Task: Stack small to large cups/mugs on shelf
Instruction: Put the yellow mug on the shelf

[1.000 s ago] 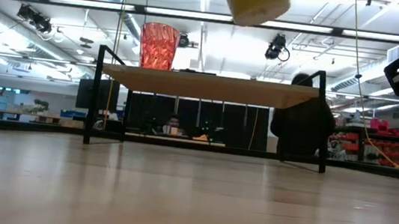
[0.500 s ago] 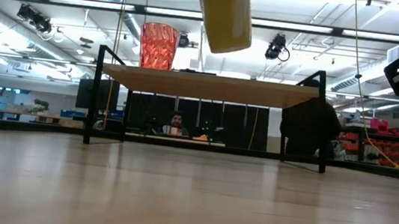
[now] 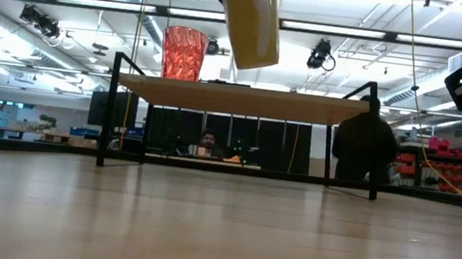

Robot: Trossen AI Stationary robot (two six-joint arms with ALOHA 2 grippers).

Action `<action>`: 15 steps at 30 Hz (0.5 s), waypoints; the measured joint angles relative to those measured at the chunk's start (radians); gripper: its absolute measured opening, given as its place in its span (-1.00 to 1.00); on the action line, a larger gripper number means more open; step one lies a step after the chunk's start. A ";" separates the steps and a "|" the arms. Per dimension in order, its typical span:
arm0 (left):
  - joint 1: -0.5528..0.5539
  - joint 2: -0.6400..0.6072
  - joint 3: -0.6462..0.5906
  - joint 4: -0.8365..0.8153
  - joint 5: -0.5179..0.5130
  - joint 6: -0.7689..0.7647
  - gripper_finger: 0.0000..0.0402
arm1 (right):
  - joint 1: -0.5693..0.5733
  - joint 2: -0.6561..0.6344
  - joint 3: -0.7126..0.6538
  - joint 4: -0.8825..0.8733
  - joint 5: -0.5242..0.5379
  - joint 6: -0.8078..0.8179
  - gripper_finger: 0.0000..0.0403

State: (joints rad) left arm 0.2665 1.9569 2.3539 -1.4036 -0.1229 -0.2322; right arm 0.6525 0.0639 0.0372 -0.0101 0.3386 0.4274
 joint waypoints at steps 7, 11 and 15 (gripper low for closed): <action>0.018 0.031 -0.001 -0.023 0.003 0.042 -0.89 | 0.000 0.000 0.000 0.000 0.000 -0.001 -0.83; 0.028 0.042 -0.001 -0.026 0.013 0.061 -0.89 | 0.000 0.001 0.000 0.000 0.000 -0.003 -0.83; 0.034 0.052 0.000 -0.027 0.015 0.062 -0.89 | -0.002 0.002 0.000 -0.003 0.000 -0.008 -0.83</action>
State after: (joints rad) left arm 0.3004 2.0093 2.3543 -1.4302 -0.1075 -0.1704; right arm 0.6502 0.0654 0.0372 -0.0135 0.3389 0.4196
